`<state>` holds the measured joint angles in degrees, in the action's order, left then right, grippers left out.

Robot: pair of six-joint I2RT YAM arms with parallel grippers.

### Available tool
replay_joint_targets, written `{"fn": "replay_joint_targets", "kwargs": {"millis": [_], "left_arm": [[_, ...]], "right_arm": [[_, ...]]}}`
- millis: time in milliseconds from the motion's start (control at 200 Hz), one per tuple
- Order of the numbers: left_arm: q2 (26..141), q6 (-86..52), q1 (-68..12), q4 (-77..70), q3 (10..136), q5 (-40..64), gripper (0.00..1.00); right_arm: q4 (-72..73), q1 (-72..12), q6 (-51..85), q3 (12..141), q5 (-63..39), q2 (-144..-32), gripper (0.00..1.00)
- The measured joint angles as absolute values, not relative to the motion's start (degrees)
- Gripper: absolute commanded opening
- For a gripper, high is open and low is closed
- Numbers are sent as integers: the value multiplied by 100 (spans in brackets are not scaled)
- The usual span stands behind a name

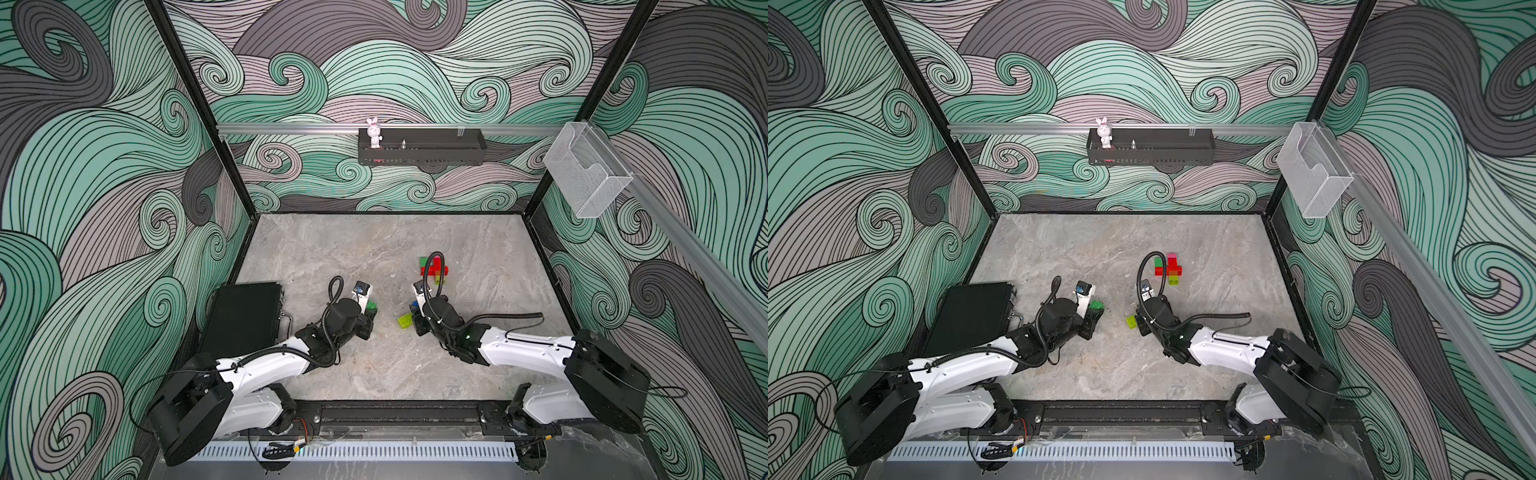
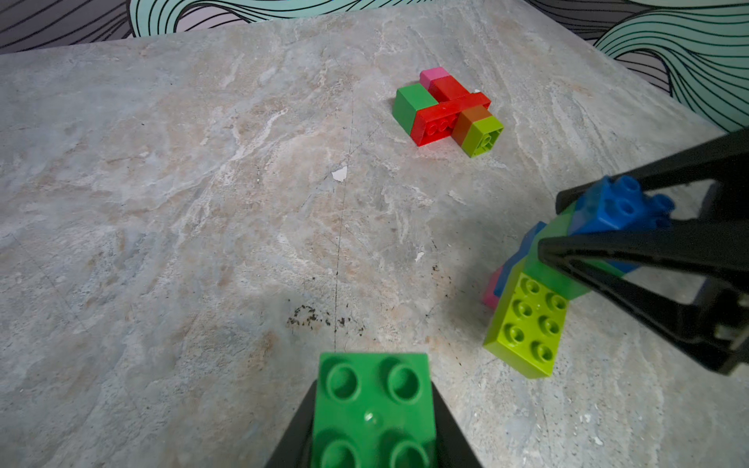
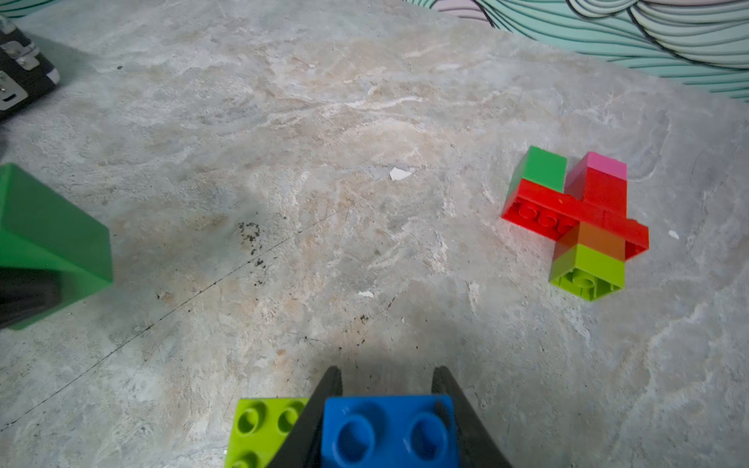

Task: Assemble the number 4 with lego
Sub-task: Move the lego brick at the center of the board.

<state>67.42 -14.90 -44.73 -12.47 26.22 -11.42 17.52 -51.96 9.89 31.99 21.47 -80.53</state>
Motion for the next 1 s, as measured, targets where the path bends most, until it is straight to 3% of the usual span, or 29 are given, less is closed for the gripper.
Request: {"fn": "replay_joint_targets", "kwargs": {"millis": [195,726,1001], "left_arm": [[6742,-1594,-4469,-1129,2744,-1164,0],[6914,-1061,-4427,-1007,3214,-996,0],[7135,-519,-4211,-1586,3197,-530,0]], "right_arm": [[2080,-5216,755,3061,2167,-8068,27],[3055,-4884,687,3500,1907,-9011,25],[2799,-4884,1011,3802,1905,-9201,23]]}}
